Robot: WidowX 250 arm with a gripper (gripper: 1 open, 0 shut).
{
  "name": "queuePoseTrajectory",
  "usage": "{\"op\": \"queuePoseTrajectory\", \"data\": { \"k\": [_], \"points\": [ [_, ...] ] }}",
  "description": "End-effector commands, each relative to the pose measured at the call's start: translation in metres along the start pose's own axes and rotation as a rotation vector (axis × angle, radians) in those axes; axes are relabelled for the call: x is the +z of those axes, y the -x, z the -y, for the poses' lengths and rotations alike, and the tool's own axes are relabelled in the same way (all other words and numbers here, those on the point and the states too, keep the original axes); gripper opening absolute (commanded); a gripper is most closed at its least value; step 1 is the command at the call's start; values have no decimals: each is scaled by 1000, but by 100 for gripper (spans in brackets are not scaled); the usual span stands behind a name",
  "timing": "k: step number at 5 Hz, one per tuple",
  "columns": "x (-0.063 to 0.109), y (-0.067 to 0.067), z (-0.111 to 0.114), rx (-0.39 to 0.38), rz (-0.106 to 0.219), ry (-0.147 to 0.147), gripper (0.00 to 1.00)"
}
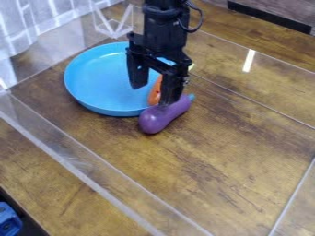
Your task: Remove the carrot from the blue tray and put it on the table
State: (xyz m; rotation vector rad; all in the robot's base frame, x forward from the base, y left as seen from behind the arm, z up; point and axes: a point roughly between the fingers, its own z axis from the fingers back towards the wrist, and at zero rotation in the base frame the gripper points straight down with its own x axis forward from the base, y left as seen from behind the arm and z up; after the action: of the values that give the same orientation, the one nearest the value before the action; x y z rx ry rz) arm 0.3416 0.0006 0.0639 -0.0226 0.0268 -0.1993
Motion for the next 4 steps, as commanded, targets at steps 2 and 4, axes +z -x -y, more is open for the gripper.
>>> {"op": "queuePoseTrajectory", "data": {
  "k": [2,4],
  "points": [
    [14,-16,-16,12,83,-16,0],
    [15,-23,-18,20,112,3,0]
  ]
}}
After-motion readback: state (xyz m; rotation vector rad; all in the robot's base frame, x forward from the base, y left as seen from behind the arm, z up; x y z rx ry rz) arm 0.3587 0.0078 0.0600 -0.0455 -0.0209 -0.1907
